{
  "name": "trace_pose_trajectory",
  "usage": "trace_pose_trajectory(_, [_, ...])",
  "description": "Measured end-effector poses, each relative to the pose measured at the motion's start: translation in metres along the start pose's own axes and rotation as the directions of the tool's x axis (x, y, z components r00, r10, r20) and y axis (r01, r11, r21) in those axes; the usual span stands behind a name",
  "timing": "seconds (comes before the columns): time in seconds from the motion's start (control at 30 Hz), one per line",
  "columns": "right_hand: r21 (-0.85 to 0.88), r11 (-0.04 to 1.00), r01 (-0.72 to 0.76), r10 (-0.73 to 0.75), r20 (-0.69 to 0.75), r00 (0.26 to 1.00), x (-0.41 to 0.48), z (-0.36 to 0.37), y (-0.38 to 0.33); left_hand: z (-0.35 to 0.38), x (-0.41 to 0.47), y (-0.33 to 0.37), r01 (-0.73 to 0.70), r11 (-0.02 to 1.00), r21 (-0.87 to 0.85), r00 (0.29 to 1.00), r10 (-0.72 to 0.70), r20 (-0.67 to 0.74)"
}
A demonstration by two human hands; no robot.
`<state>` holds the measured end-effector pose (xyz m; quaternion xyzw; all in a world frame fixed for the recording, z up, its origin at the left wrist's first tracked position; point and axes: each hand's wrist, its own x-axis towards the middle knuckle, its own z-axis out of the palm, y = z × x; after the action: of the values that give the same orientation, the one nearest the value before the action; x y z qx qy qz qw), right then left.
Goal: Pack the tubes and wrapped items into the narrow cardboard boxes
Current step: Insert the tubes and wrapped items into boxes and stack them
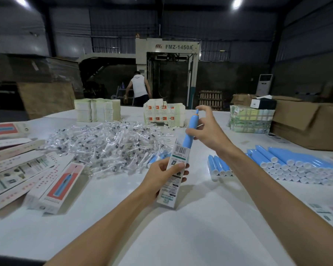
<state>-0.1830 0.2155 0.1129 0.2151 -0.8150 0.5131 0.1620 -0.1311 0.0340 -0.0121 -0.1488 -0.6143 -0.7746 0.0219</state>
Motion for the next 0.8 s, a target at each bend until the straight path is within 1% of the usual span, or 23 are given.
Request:
trace_pose_trajectory(0.13, [-0.060,0.998,0.010,-0.004,0.099,0.995,-0.003,0.003,0.000,-0.002,0.001,0.000,-0.019,1.000,0.007,1.000,0.019,-0.021])
trace_pose_trajectory(0.2, [-0.128,0.991,0.024,-0.006,0.140,0.990,-0.005,0.007,0.000,-0.003,0.002,-0.001,-0.028,1.000,-0.012,0.999,0.028,-0.035])
trace_pose_trajectory(0.3, [-0.229,0.971,0.074,-0.045,0.133,0.990,-0.008,0.011,0.003,-0.002,0.003,-0.003,-0.020,0.999,-0.040,0.999,0.019,-0.034])
trace_pose_trajectory(0.4, [-0.328,0.934,0.141,-0.090,0.166,0.982,-0.012,0.014,0.005,-0.002,0.004,-0.006,0.000,0.998,-0.059,1.000,-0.002,-0.028])
trace_pose_trajectory(0.47, [-0.439,0.880,0.180,-0.103,0.194,0.976,-0.015,0.020,0.010,-0.002,0.005,-0.009,0.025,0.996,-0.080,0.999,-0.029,-0.044])
trace_pose_trajectory(0.53, [-0.552,0.805,0.220,-0.169,0.143,0.975,-0.019,0.029,0.014,-0.002,0.005,-0.013,0.050,0.992,-0.116,0.996,-0.059,-0.073])
trace_pose_trajectory(0.57, [-0.580,0.773,0.259,-0.242,0.107,0.964,-0.020,0.035,0.012,-0.002,0.005,-0.015,0.061,0.990,-0.129,0.993,-0.073,-0.088])
trace_pose_trajectory(0.6, [-0.593,0.742,0.314,-0.326,0.091,0.941,-0.020,0.041,0.008,-0.002,0.006,-0.017,0.072,0.988,-0.136,0.991,-0.086,-0.099])
trace_pose_trajectory(0.63, [-0.591,0.711,0.380,-0.399,0.105,0.911,-0.018,0.050,0.003,-0.002,0.006,-0.018,0.084,0.987,-0.137,0.990,-0.098,-0.105])
trace_pose_trajectory(0.7, [-0.580,0.638,0.506,-0.467,0.230,0.854,-0.010,0.073,-0.010,-0.003,0.007,-0.020,0.109,0.986,-0.124,0.985,-0.124,-0.118])
trace_pose_trajectory(0.77, [-0.601,0.558,0.572,-0.405,0.405,0.820,0.004,0.104,-0.018,-0.005,0.009,-0.021,0.140,0.984,-0.114,0.979,-0.155,-0.135])
trace_pose_trajectory(0.8, [-0.633,0.503,0.588,-0.331,0.487,0.808,0.010,0.120,-0.021,-0.006,0.009,-0.022,0.152,0.982,-0.109,0.977,-0.166,-0.135])
